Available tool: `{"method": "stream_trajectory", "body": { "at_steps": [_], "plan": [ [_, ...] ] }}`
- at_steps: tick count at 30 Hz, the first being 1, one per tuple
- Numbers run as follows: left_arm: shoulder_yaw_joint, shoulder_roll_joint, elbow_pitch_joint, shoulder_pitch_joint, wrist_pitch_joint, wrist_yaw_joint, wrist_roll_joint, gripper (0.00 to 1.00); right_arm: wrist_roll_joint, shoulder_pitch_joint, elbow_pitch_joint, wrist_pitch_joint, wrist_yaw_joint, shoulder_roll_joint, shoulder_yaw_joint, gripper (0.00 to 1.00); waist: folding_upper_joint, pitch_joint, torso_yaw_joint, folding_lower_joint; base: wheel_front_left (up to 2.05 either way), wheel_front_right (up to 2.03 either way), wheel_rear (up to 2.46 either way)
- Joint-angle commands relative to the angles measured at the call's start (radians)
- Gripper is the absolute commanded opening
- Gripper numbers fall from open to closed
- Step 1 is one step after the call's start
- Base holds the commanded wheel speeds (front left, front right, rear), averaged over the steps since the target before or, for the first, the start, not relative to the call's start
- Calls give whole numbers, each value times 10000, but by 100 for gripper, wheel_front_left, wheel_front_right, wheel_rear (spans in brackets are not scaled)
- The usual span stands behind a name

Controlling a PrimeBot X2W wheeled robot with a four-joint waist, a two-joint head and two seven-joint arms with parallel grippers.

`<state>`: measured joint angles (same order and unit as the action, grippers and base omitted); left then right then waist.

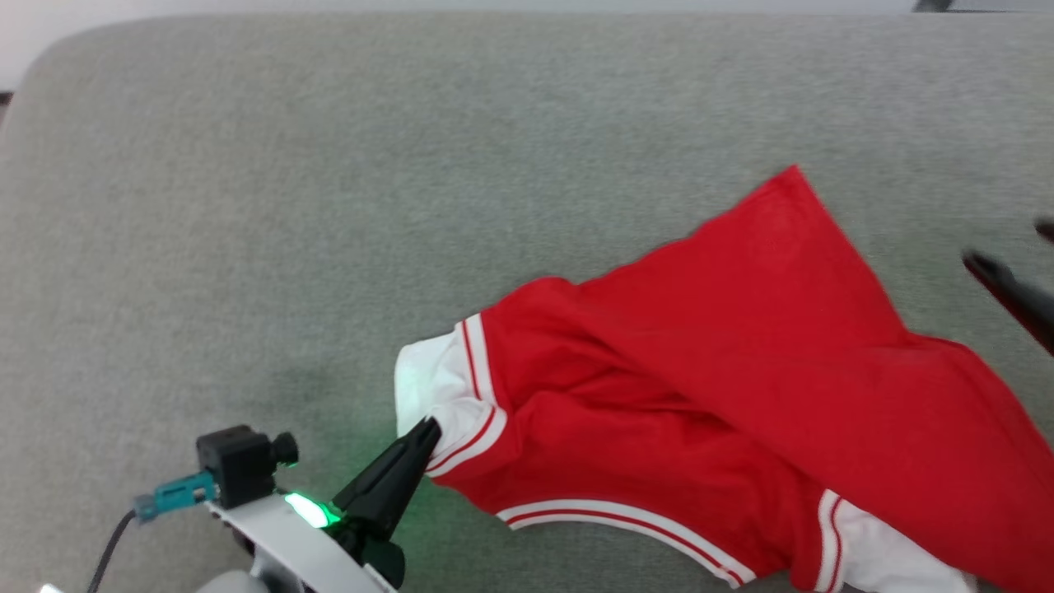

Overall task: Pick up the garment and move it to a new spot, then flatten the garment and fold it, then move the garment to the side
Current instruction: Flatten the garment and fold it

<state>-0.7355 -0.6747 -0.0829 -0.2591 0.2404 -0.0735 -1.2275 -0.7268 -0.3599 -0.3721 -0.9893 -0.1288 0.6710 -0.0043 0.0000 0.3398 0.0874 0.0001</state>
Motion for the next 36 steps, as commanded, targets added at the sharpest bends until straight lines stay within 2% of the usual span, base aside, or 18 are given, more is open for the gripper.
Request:
{"method": "stream_trajectory", "body": {
  "at_steps": [1, 3, 10, 11, 12, 18, 22, 23, 24, 25, 30, 36],
  "plan": [
    [-64, 150, 28, -245, -34, -97, 151, 0, 464, -1041, 734, 290, -38, -218, 740, 100, 0, 494, 596, -1, 0, 0, 0],
    [-97, 228, 43, -319, -48, -136, 199, 0, 635, -1493, 1107, 421, -38, -282, 1128, 100, 0, 587, 709, -1, 0, 0, 0],
    [-360, 649, 282, -828, -132, -349, 340, 0, 1207, -4109, 4424, 1017, -38, -721, 3234, 100, 0, 1194, 1336, -1, 0, 0, 0],
    [-402, 751, 368, -950, -126, -395, 355, 0, 1261, -4588, 5258, 1239, -38, -828, 3782, 100, 0, 1300, 1446, -1, 0, 0, 0],
    [-402, 751, 368, -950, -126, -395, 355, 0, 1261, -4588, 5258, 1239, -38, -828, 3782, 100, 0, 1300, 1446, -1, 0, 0, 0],
    [-522, 1026, 569, -1135, -42, -520, 329, 0, 881, -4981, 7146, 1565, -36, -715, 5409, 100, 0, 1362, 1664, -1, 0, 0, 0],
    [-577, 1105, 654, -1197, 11, -549, 326, 0, 409, -5006, 7645, 1599, -36, -441, 6302, 100, 0, 1316, 1682, -1, 0, 0, 0],
    [-576, 1105, 670, -1198, 32, -559, 319, 0, 230, -5026, 7722, 1553, -38, -384, 6501, 64, 0, 1297, 1670, -1, 0, 0, 0],
    [-578, 1095, 682, -1199, 45, -568, 310, 0, 73, -5058, 7768, 1539, -39, -330, 6648, 36, 0, 1280, 1653, -1, 0, 0, 0],
    [-568, 1082, 683, -1211, 63, -575, 305, 0, -56, -5124, 7803, 1609, -39, -291, 6757, 0, 0, 1263, 1635, -1, 0, 0, 0],
    [-471, 1022, 676, -1226, 113, -581, 202, 0, -427, -5585, 8093, 2534, -38, -444, 6795, 0, 0, 1060, 1516, -1, 0, 0, 0],
    [-229, 785, 601, -1822, 69, -591, 119, 0, -1058, -6277, 8591, 4136, -38, -785, 5983, 0, 0, 777, 1407, -1, 0, 0, 0]
  ]
}}
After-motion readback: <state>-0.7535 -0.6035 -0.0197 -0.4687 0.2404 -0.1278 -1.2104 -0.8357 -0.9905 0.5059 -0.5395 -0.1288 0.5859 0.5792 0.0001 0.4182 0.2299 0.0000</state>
